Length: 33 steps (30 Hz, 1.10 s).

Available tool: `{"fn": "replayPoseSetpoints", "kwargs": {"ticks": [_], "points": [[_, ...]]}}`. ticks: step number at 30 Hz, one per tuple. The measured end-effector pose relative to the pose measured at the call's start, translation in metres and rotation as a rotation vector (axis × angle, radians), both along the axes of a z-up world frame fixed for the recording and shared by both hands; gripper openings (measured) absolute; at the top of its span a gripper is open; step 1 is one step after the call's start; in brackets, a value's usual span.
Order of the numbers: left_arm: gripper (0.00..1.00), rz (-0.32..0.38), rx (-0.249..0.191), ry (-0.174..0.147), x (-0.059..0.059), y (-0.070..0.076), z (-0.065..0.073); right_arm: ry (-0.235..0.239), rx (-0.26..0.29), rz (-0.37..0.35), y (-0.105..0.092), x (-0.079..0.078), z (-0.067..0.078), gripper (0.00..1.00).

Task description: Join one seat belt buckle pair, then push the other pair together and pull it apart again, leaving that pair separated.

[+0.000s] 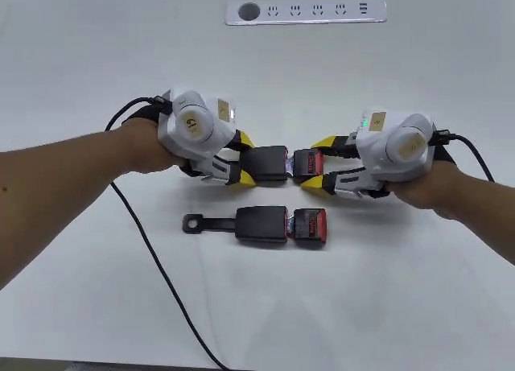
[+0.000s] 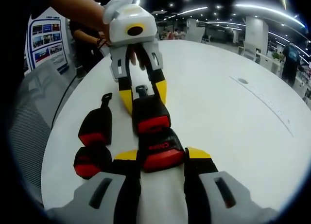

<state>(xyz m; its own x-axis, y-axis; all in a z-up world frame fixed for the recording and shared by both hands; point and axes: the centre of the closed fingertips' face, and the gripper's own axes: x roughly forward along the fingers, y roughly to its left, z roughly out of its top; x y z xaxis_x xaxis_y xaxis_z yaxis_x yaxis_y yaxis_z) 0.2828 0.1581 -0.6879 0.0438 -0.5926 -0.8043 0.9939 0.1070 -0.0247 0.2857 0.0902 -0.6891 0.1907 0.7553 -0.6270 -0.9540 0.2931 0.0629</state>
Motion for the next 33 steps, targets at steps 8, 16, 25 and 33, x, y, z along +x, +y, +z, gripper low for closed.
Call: {"fn": "replayPoseSetpoints", "kwargs": {"ticks": [8, 16, 25, 33], "points": [[0.31, -0.016, 0.008, -0.002, -0.0001, 0.0002, -0.0004, -0.006, -0.022, 0.011, 0.0011, -0.0002, -0.0005, 0.32], [0.31, -0.032, 0.009, -0.003, -0.0007, -0.0001, -0.0002, -0.011, -0.033, 0.022, 0.0003, -0.0006, -0.0005, 0.32], [0.32, -0.037, 0.003, -0.004, -0.0011, -0.0008, 0.0002, -0.015, -0.034, 0.026, 0.0001, -0.0001, -0.0004, 0.33], [0.32, -0.038, 0.000, -0.004, -0.0016, -0.0012, 0.0010, -0.016, -0.033, 0.025, 0.0001, -0.0001, -0.0010, 0.33]]}}
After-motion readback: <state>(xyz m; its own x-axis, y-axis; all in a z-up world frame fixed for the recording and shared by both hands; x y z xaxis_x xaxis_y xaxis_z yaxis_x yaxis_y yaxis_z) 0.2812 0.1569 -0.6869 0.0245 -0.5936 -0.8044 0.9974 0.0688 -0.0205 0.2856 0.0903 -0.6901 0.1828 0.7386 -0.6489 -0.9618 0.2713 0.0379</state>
